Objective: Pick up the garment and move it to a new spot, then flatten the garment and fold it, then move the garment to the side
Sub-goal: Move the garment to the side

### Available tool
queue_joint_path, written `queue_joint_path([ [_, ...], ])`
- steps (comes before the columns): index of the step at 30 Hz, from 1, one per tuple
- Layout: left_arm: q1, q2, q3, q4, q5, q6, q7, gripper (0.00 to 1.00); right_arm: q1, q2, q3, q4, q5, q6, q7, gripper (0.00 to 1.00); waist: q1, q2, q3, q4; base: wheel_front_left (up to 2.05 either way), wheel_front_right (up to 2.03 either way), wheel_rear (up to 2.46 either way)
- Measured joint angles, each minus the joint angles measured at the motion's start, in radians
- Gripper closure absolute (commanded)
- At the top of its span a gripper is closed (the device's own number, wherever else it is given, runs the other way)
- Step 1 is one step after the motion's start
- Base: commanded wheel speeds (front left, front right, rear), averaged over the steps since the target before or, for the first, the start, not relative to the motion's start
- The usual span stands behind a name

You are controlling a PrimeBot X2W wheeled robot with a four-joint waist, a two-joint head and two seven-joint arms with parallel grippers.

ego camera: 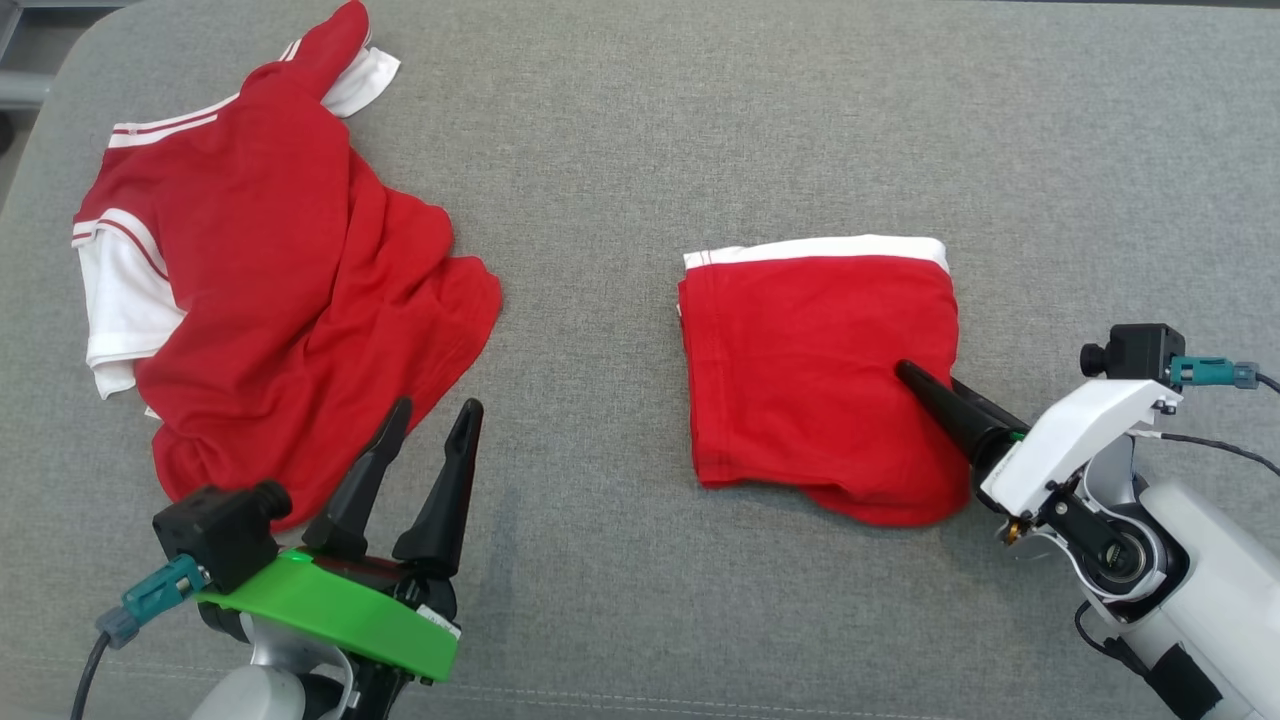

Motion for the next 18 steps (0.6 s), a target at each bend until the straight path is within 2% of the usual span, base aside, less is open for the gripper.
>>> queue_joint_path([
  [1, 0.000, -0.001, 0.000, 0.001, 0.000, 0.000, 0.000, 0.00, -0.003, -0.001, -0.001, 0.006, 0.005, 0.003, 0.005, 1.00, 0.0000, 0.0000, 0.000, 0.001, 0.00, 0.00, 0.00],
  [5, 0.000, -0.002, 0.001, 0.002, 0.000, 0.000, -0.002, 0.00, -0.024, -0.014, 0.000, 0.012, 0.007, 0.028, 0.025, 1.00, 0.0000, 0.0000, -0.002, 0.003, 0.00, 0.00, 0.00],
  [9, 0.000, 0.000, 0.022, 0.004, 0.001, 0.000, -0.004, 0.00, -0.060, -0.076, -0.010, 0.016, -0.001, 0.033, 0.051, 1.00, 0.0000, 0.0000, -0.002, -0.001, 0.00, 0.00, 0.00],
  [14, 0.000, 0.008, 0.040, 0.004, 0.026, 0.000, -0.013, 0.00, -0.101, -0.186, -0.050, 0.047, -0.021, 0.030, 0.078, 1.00, 0.0000, 0.0000, 0.007, -0.017, 0.00, 0.00, 0.00],
  [18, -0.001, 0.027, 0.047, 0.017, 0.051, 0.000, -0.013, 0.00, -0.135, -0.258, -0.081, 0.083, -0.033, 0.001, 0.098, 1.00, 0.0000, 0.0000, 0.018, -0.029, 0.00, 0.00, 0.00],
])
